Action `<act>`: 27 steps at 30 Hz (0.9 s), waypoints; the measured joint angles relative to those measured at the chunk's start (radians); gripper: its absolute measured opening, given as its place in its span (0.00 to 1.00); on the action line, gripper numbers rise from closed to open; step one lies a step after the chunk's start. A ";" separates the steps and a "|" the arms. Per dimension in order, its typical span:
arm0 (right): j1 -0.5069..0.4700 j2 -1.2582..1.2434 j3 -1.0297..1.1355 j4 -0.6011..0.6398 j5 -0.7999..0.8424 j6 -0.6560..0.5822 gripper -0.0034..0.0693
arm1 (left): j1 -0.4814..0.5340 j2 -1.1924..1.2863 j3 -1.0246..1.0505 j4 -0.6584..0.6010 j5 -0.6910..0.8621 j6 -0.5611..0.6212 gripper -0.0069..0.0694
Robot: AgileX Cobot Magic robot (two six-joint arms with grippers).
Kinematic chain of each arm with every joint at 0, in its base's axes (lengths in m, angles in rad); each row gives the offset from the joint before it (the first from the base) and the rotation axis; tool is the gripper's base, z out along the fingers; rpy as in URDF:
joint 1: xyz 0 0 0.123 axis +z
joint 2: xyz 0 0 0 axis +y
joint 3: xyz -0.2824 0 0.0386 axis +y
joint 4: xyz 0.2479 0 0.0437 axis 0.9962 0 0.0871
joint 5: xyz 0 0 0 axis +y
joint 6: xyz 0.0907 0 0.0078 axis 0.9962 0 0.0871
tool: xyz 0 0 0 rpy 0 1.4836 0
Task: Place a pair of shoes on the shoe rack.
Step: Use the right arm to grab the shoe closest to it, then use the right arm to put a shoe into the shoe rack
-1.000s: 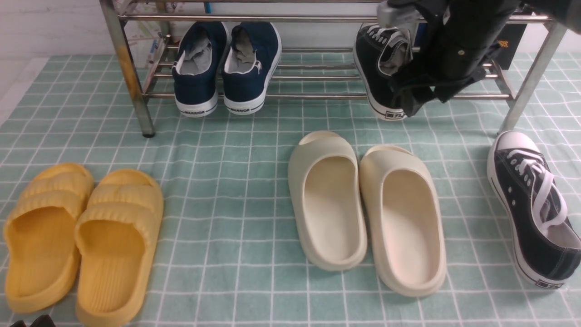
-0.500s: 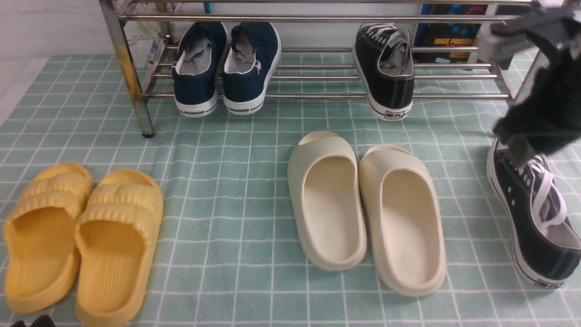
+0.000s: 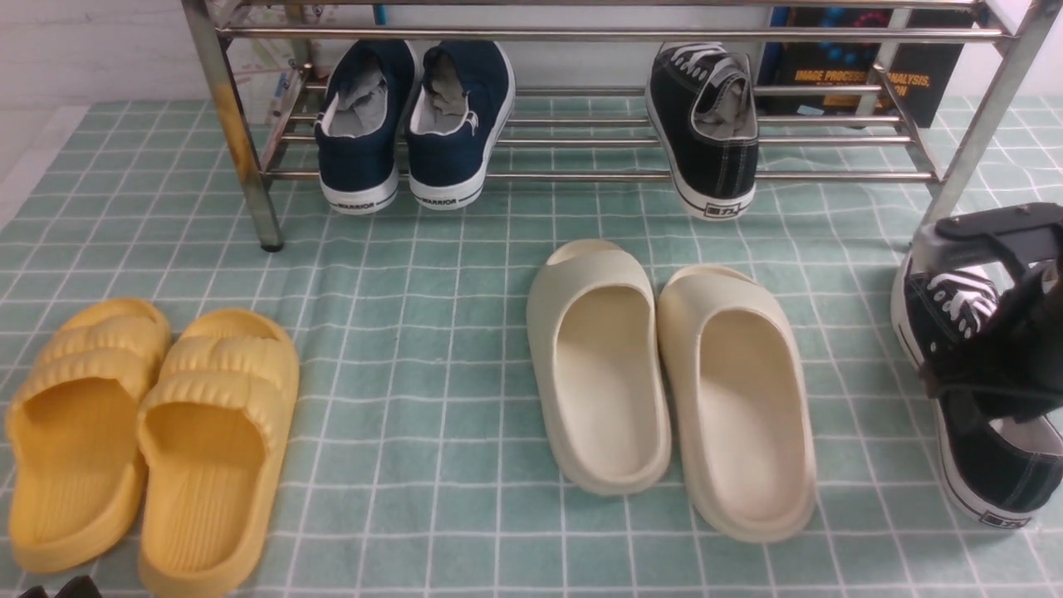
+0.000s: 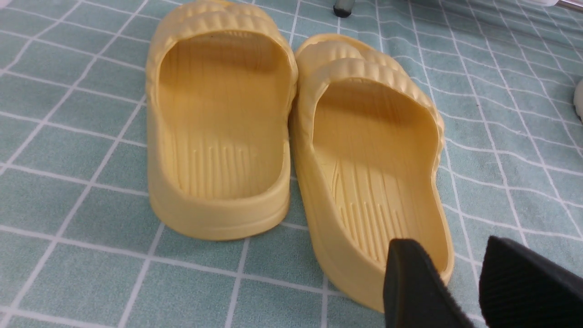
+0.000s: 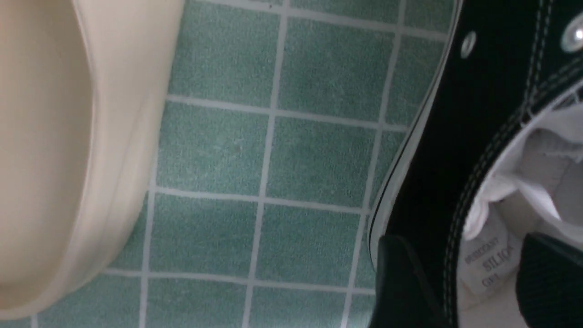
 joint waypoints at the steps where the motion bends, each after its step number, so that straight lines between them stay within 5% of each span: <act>1: 0.000 0.003 0.000 -0.001 -0.001 0.001 0.57 | 0.000 0.000 0.000 0.000 0.000 0.000 0.40; 7: 0.000 0.105 0.000 -0.016 -0.003 0.018 0.51 | 0.000 0.000 0.000 0.000 0.000 0.000 0.40; 15: 0.001 0.103 -0.001 -0.010 0.004 0.021 0.09 | 0.000 0.000 0.000 0.000 0.000 0.000 0.40; 27: 0.047 -0.131 -0.095 0.026 0.158 0.000 0.08 | 0.000 0.000 0.000 0.000 0.000 0.000 0.40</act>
